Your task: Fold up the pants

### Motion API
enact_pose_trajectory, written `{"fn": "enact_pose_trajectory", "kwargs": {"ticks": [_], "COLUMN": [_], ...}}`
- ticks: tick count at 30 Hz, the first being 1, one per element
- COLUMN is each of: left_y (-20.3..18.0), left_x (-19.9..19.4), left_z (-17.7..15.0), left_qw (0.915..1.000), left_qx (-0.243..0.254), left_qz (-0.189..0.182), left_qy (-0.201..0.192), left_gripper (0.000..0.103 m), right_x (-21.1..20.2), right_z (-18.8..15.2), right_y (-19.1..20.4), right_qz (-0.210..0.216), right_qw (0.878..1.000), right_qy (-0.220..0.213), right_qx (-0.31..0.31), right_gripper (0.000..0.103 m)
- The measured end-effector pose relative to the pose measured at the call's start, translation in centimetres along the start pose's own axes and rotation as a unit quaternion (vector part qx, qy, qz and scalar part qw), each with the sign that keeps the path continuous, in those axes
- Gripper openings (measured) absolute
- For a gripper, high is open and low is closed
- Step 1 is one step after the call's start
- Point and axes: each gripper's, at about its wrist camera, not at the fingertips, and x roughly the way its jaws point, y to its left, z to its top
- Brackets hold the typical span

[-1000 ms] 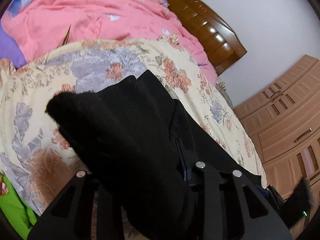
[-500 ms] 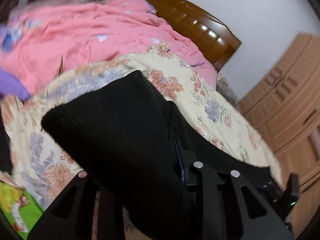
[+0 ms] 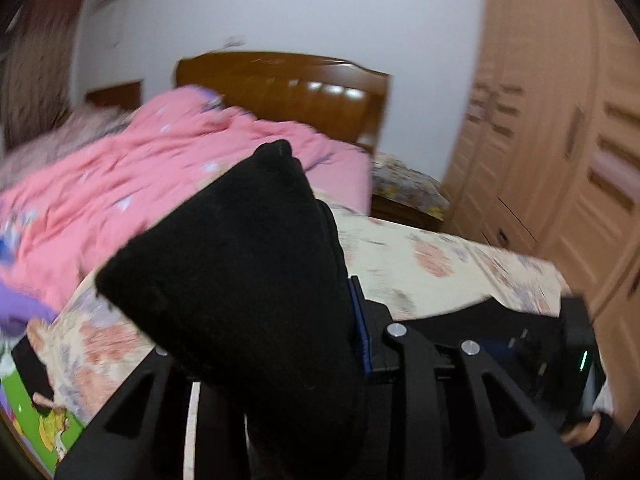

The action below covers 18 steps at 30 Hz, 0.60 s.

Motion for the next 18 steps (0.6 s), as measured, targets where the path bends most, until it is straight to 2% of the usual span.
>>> {"fn": "enact_pose_trajectory", "kwargs": {"ticks": [3,7,10,12,15,16,17,18], "left_y": [-7.5,-14.8,-19.4,-21.3,-23.4,-23.9,-24.2,-24.6], "left_x": [1.2,4.9,8.7,10.5,10.4,9.9,9.4,8.8], "left_z": [-1.7,-5.5,-9.5,-12.1,-14.1,-14.5,-14.7,-14.9], "left_qw": [0.9977,0.9890,0.9761,0.9656,0.9554,0.9534,0.9515,0.9493], "left_qx": [0.067,0.141,0.202,0.238,0.279,0.287,0.293,0.298], "left_qz": [-0.005,-0.007,0.000,-0.002,-0.008,-0.020,-0.035,-0.051], "left_qy": [0.007,0.046,0.081,0.104,0.097,0.092,0.088,0.086], "left_gripper": [0.029,0.030,0.030,0.035,0.070,0.088,0.094,0.094], "right_x": [-4.5,-10.4,-12.9,-13.2,-12.3,-11.2,-10.3,-9.8], "right_z": [-1.5,-5.0,-7.5,-8.4,-9.7,-9.4,-9.3,-9.3], "right_y": [-6.1,-13.0,-15.5,-16.1,-16.2,-16.2,-15.9,-15.8], "right_qz": [-0.040,-0.098,-0.129,-0.138,-0.143,-0.138,-0.133,-0.124], "right_qw": [0.996,0.980,0.970,0.968,0.970,0.971,0.972,0.973], "right_qy": [-0.034,-0.071,-0.076,-0.069,-0.051,-0.046,-0.042,-0.037], "right_qx": [0.071,0.158,0.190,0.197,0.192,0.190,0.189,0.189], "right_gripper": [0.096,0.096,0.096,0.096,0.096,0.096,0.096,0.096]}}
